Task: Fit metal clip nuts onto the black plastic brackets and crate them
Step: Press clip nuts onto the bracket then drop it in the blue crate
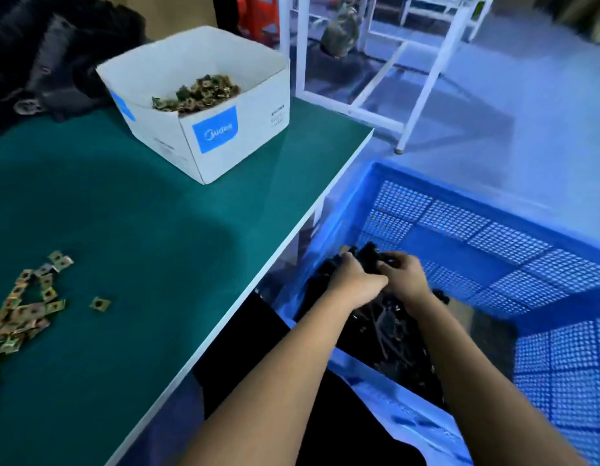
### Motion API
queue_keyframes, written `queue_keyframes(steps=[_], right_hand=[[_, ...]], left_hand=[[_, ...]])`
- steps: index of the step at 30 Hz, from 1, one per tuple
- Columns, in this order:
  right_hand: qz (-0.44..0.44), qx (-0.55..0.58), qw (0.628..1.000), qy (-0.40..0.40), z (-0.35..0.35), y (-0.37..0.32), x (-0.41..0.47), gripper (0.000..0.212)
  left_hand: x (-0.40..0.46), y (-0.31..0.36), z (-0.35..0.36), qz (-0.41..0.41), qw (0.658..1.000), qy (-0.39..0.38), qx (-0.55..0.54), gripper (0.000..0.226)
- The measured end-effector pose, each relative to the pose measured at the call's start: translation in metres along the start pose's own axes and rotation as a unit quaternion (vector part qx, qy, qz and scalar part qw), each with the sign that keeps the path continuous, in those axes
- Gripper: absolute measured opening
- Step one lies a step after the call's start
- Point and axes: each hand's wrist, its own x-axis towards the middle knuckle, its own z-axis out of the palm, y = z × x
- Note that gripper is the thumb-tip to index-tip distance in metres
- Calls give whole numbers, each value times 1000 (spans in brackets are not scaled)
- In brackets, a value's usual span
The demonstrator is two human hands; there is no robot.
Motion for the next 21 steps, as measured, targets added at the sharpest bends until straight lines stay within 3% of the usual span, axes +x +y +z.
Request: queue_keyframes(steps=[5,9,11,13,15,18,21], right_hand=[[40,-162,986,-9,17,-3,9,56],[-6,-141,989,51,13,-39,-3,29],[-55,-154,983,77,4,-69,-17,7],[-132,-227,959,103,-3,-100,-34,17],[-210,-219,940,158,-7,-134,-57,27],[-313,-180,905,226,-3,-189,-100,20],[-406,-135,888,171,21,-246,-137,14]], left_hand=[[16,-27,-12,-37,993,45,102,64],[3,4,-28,75,979,133,134,37],[-15,31,-41,177,957,187,134,28],[-39,58,-58,273,920,256,117,24],[-65,76,-81,343,880,321,70,15],[-98,83,-126,395,834,384,-3,8],[-123,63,-176,384,803,451,-65,10]])
